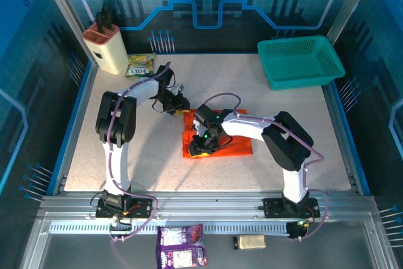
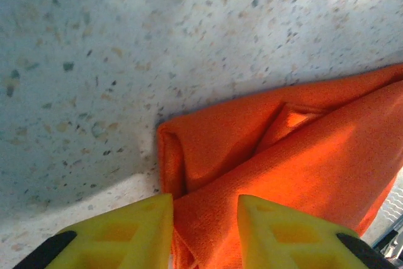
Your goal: Fold the inside-out t-shirt
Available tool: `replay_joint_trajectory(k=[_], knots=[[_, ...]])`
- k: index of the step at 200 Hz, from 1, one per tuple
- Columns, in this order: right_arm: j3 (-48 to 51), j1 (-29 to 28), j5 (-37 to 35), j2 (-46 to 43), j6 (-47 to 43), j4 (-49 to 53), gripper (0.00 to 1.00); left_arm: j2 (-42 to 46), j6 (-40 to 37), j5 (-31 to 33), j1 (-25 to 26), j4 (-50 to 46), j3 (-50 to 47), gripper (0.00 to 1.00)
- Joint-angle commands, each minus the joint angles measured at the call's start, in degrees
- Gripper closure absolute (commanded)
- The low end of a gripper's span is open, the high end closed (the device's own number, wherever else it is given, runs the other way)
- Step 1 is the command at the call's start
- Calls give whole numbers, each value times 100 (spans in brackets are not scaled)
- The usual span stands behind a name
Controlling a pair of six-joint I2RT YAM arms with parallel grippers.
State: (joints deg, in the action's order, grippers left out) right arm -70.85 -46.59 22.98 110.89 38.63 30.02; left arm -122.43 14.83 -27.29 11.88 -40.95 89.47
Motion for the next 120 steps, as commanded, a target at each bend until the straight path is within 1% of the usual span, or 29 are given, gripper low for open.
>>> replay_joint_trajectory(k=[1,19,30,76,98,120], knots=[[54,-36,40,143,124,-119,66,20,-127,4,-7,-192,-106,66],[62,-42,50,197,133,-110,66,-35,-175,19,-4,-245,-64,65],[79,-37,66,213,152,-127,66,-39,-197,-3,-1,-268,-36,67],[133,-36,118,214,177,-171,66,140,-147,-104,-1,-95,-44,88],[157,-50,117,224,179,-170,66,338,-149,-24,-1,-6,-72,95],[218,-50,102,232,188,-181,66,608,-233,113,41,255,-127,97]])
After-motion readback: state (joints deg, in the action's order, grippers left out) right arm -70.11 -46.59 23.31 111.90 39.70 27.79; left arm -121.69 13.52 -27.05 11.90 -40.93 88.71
